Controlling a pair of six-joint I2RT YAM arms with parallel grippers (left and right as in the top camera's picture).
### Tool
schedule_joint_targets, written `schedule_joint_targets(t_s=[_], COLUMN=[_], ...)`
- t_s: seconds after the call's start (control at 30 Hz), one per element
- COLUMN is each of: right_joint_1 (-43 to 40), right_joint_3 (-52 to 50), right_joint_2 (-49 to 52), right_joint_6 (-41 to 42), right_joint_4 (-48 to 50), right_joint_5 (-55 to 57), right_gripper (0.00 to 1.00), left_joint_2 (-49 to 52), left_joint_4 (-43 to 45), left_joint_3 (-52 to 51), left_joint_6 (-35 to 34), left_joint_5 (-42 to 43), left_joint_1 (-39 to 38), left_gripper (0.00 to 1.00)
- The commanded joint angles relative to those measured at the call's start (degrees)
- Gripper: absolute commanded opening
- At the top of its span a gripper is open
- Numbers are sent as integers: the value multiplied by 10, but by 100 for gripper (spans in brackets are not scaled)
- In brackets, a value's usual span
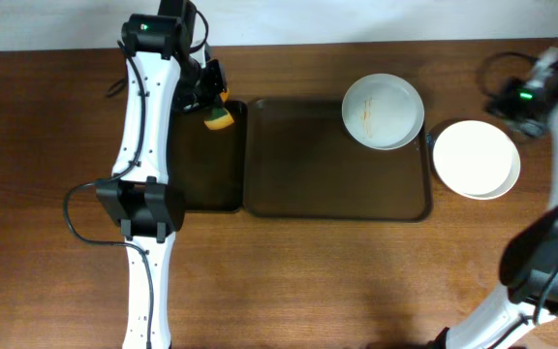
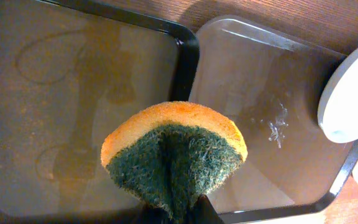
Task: Clean dirty plates on tray and stack at the side
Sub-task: 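Lift the plate with right gripper and stack it on the side plates, then move right gripper back and grasp rim of the last white plate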
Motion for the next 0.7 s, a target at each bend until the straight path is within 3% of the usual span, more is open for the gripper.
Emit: schedule_joint_targets(t_s=[0.0,0.07,0.17,0.33,0.4,0.57,0.67], right_joint_1=[99,154,171,173,174,175,189], right_joint_3=[3,3,2,-2,-2,-3,-6], right_joint_2=[45,91,118,155,169,192,195], right_joint_6=[14,83,113,113,112,108,95], right_joint_4=[-18,-33,-32,-16,1,20,-16], right_joint_5=[29,105,125,125,125,123,123], right_gripper=[48,34,26,28,38,38,5], left_joint_2=[5,5,5,5,5,5,5], left_joint_4=[0,2,2,2,3,2,3], left_joint_3=[5,5,5,5,5,5,5], left_joint_6=[9,9,9,9,9,9,9], left_joint_5=[-6,-9,-9,-9,-9,-8,-8], left_joint_1=[-8,-11,-11,-11,-11,-11,-11], left_gripper=[0,0,0,0,0,0,0])
